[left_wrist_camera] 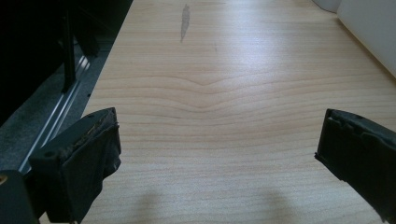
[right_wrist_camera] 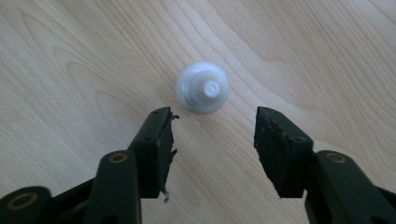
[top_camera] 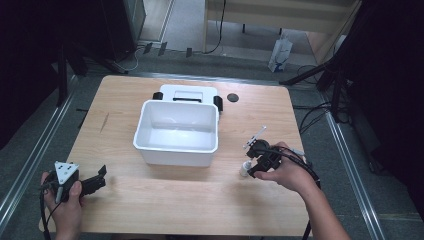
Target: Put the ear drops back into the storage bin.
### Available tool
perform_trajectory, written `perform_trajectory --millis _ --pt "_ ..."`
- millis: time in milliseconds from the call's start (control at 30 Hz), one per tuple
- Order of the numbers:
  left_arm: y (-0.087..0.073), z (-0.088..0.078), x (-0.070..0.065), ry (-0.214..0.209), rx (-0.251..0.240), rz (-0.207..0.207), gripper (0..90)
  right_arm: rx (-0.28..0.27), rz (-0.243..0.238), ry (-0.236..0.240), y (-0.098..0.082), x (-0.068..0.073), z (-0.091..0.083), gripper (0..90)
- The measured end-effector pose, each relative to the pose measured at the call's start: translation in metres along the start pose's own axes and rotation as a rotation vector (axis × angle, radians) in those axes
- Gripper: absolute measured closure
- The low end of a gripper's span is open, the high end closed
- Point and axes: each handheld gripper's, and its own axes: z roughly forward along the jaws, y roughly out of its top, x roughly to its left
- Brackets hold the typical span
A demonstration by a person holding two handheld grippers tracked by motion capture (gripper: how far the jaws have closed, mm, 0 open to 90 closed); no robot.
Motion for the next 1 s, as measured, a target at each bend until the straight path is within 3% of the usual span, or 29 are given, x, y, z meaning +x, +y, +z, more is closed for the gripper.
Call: perform_trajectory --millis 167,333,600,700,1000 --pt "0.0 0.001 0.0 -0.005 0.005 -0.001 0.4 0.017 -0.06 0.026 0.009 0.004 0.003 56.6" --pt "0.0 0.001 0.0 -0.008 0.01 -0.002 0.4 0.013 -0.041 0.009 0.015 0.004 0.004 62.2" --pt "0.0 0.001 0.0 -0.007 0.011 -0.001 0.4 0.032 -0.024 0.023 0.019 0.004 0.008 67.4" --pt "0.0 0.001 0.0 -0.007 0.011 -0.001 0.4 0.028 0.0 0.057 0.02 0.0 0.006 71.6" --pt "0.0 0.001 0.0 -0.008 0.011 -0.001 0.4 0.019 -0.029 0.07 0.023 0.004 0.0 71.9"
